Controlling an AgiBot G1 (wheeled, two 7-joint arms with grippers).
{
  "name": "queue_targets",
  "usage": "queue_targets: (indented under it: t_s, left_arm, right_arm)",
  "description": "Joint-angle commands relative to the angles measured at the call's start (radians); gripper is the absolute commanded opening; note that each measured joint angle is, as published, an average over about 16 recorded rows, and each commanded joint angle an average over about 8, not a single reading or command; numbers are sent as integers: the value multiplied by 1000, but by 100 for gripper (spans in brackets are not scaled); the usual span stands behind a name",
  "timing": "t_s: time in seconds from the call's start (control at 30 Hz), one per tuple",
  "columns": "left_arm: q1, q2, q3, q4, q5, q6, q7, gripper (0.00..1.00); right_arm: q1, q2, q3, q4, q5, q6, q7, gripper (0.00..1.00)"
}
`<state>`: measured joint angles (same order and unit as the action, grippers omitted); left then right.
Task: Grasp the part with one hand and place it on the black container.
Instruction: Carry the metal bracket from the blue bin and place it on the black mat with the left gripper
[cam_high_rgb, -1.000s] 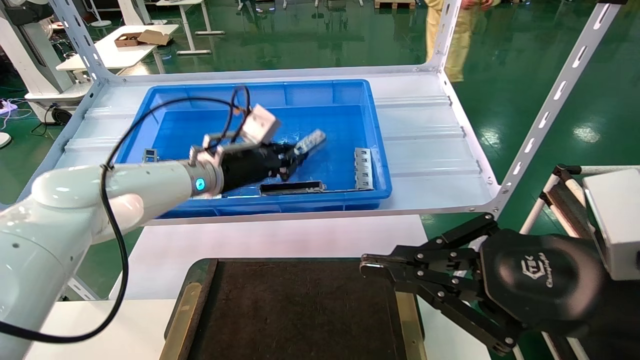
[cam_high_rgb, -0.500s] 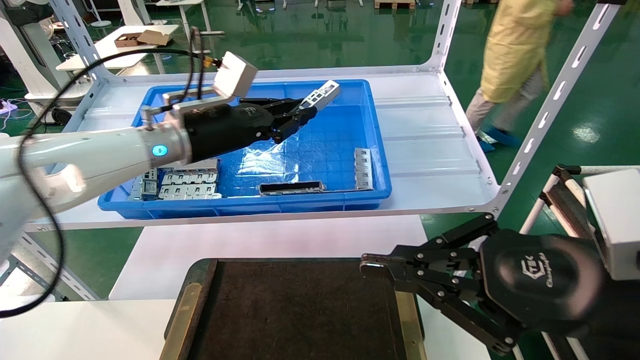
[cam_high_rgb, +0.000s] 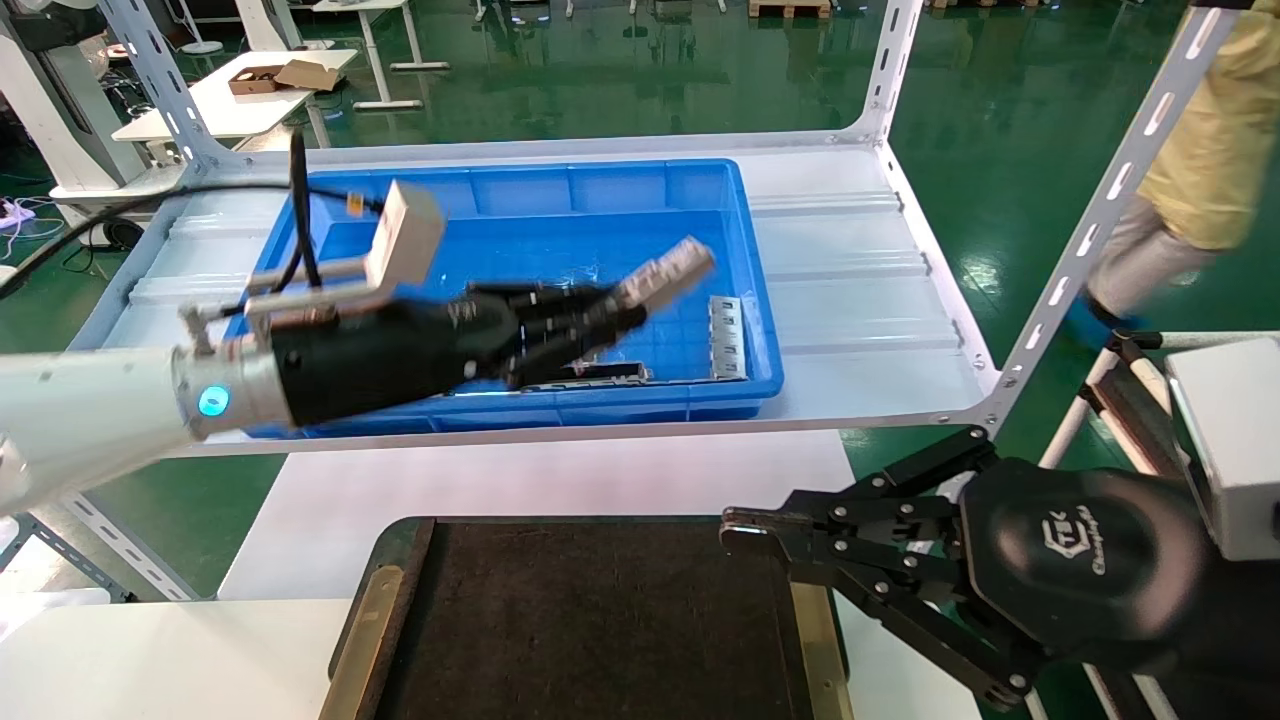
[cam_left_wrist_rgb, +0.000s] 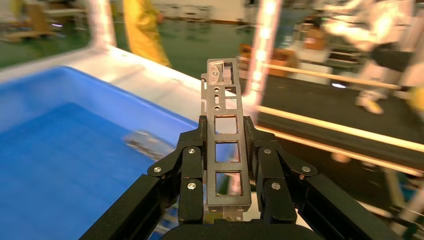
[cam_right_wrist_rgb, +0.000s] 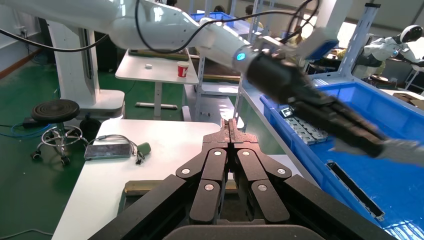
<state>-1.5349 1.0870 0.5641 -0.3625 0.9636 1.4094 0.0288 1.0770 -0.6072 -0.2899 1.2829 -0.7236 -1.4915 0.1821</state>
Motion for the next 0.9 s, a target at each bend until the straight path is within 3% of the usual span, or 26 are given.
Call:
queue_targets:
  t_s: [0.03,0.2,0.43,0.63,0.9]
  left_arm:
    - [31,-23,-1,-48,-12,50,-26,0]
    - [141,-80,-1,-191,-41,103,-93,0]
    - [329,-151,-4,-383,-56,-1,-181,0]
    - [521,-184,-7,-561,-49,-199,-247,0]
    - [739,-160,-3,-747,10,-581,-334,0]
  right_arm:
    - [0,0,0,0,0,0,0,0]
    - [0,0,0,0,0,0,0,0]
    - [0,0,-1,0,1,0,0,0]
    - [0,1,-1,0,1,1,-1,0]
    - [0,1,-2,0,1,1,-1,0]
